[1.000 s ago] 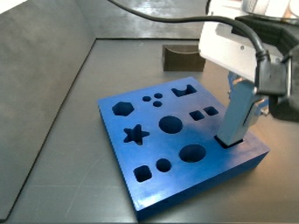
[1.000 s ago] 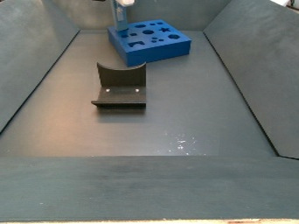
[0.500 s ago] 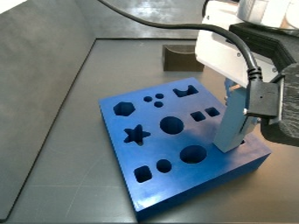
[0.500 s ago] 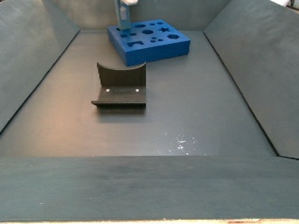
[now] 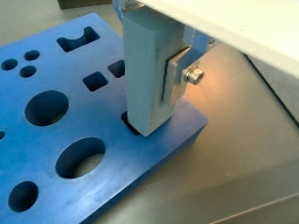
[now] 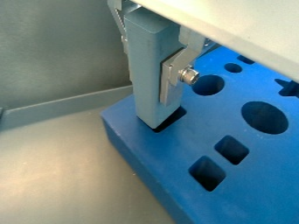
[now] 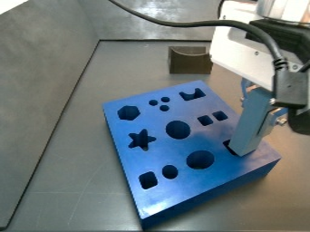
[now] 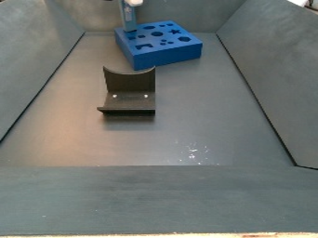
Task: Pick up the rectangle object. Move up. Move to above the board. Insert the rectangle object.
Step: Insert the rectangle object.
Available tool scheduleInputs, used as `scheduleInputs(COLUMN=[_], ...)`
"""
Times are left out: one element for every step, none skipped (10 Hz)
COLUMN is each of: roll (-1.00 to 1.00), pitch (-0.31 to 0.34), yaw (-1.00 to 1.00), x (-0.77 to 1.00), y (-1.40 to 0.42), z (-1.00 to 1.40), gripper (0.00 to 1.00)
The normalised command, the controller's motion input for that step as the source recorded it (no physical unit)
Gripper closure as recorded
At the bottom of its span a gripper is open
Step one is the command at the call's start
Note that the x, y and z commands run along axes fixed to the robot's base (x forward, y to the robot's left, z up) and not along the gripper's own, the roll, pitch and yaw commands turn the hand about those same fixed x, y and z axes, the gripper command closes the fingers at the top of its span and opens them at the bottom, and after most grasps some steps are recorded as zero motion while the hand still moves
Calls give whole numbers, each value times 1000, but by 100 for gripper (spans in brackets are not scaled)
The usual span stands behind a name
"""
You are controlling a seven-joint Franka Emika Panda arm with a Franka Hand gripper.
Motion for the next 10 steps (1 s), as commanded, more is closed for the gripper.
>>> scheduleInputs(roll=[-646, 0, 751, 1000, 749, 0, -360, -880, -140, 20], pitch=[397, -37, -423, -660, -614, 0, 69, 323, 120, 0], yaw=[-80, 0, 0, 0, 0, -6, -49, -100, -3, 0], x=[243, -3, -334, -409, -397, 0, 94, 111, 23, 0], y=[231, 0, -340, -503, -334, 0, 271, 449, 43, 0], z=[34, -29, -246, -89, -86, 0, 63, 60, 0, 0], gripper=[100, 100, 100, 100, 100, 100, 100, 100, 100, 100])
